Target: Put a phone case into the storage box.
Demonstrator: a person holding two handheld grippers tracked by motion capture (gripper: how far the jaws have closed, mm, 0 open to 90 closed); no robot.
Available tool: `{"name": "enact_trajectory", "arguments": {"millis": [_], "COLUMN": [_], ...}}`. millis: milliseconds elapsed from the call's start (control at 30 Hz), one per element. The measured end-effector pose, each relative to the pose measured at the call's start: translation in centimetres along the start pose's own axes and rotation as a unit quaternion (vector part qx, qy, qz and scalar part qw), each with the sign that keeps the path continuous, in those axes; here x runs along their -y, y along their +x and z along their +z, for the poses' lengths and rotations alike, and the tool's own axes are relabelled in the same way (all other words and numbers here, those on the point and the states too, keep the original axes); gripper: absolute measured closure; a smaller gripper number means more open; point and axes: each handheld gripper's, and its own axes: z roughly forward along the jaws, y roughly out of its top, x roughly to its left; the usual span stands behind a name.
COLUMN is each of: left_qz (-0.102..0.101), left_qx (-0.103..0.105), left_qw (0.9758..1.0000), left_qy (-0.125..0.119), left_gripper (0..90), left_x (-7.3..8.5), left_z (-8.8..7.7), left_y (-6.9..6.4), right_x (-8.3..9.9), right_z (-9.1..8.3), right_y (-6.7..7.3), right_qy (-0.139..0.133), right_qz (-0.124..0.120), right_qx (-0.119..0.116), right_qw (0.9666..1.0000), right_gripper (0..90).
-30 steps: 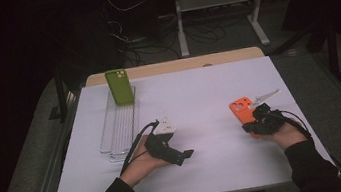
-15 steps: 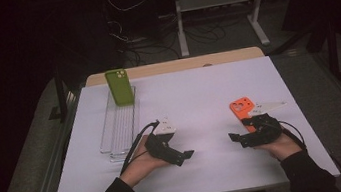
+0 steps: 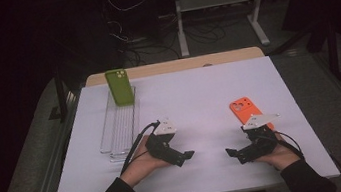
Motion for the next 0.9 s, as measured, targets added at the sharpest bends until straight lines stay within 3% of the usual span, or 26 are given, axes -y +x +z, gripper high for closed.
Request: {"name": "enact_trajectory", "arguments": {"millis": [633,900], "left_qz": [0.006,0.005], "left_qx": [-0.003,-0.004], "left_qw": [1.0,0.9999], "left_qy": [-0.005,-0.011], "left_gripper": [0.0,0.0], "left_x": [-0.1,-0.1], "left_z": [-0.2,-0.2], "left_y": [0.1,0.0], "right_x": [-2.5,-3.7], "right_z": [-0.7,-0.9], "right_y": [0.1,-1.1], "right_qy": [0.001,-0.011], "right_qz": [-0.002,0.006], "right_qx": [0.003,0.016], "right_qw": [1.0,0.9998], "right_gripper": [0.0,0.0]}}
